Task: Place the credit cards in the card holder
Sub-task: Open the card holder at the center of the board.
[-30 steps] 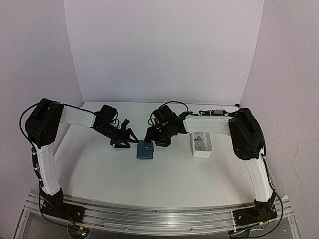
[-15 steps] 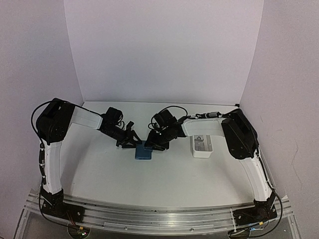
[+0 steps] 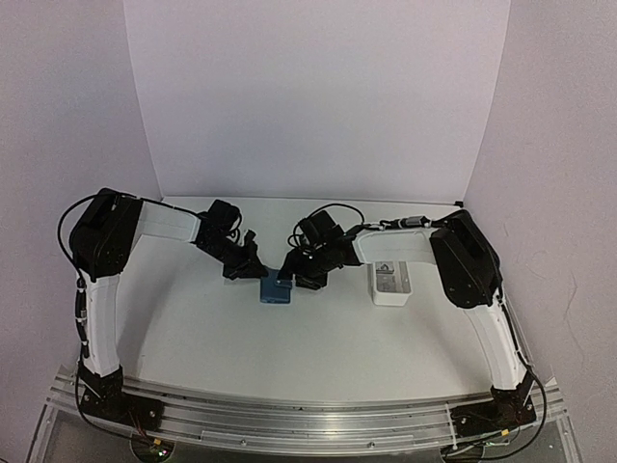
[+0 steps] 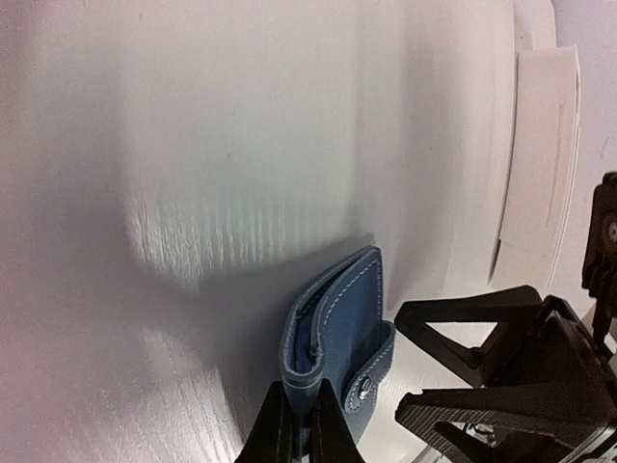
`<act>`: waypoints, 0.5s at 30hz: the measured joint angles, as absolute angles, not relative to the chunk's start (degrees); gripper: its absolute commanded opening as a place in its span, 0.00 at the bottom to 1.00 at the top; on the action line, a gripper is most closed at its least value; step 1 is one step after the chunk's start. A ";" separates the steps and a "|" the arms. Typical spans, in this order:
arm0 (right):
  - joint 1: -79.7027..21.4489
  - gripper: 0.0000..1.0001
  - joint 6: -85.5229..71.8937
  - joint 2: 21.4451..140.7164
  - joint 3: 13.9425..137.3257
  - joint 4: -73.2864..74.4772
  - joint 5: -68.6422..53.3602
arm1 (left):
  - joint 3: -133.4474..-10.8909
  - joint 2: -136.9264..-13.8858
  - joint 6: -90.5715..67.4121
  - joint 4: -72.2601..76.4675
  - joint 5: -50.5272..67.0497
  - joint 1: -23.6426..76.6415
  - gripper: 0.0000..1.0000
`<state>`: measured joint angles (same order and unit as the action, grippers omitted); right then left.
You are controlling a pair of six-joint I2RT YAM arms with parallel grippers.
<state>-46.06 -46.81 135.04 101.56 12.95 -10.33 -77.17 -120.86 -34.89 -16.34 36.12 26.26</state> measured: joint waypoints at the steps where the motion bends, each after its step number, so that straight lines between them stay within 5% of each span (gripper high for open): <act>1: -46.24 0.55 -46.65 134.58 101.43 13.19 -8.71 | -78.59 -120.51 -34.94 -18.24 33.98 26.48 0.00; 7: -47.64 0.54 -43.42 129.78 101.67 14.09 -0.54 | -82.91 -115.68 -36.53 -25.54 24.67 28.10 0.00; 15: -49.60 0.34 -41.58 129.71 106.08 13.87 -1.19 | -83.59 -113.73 -36.62 -29.39 19.66 30.83 0.00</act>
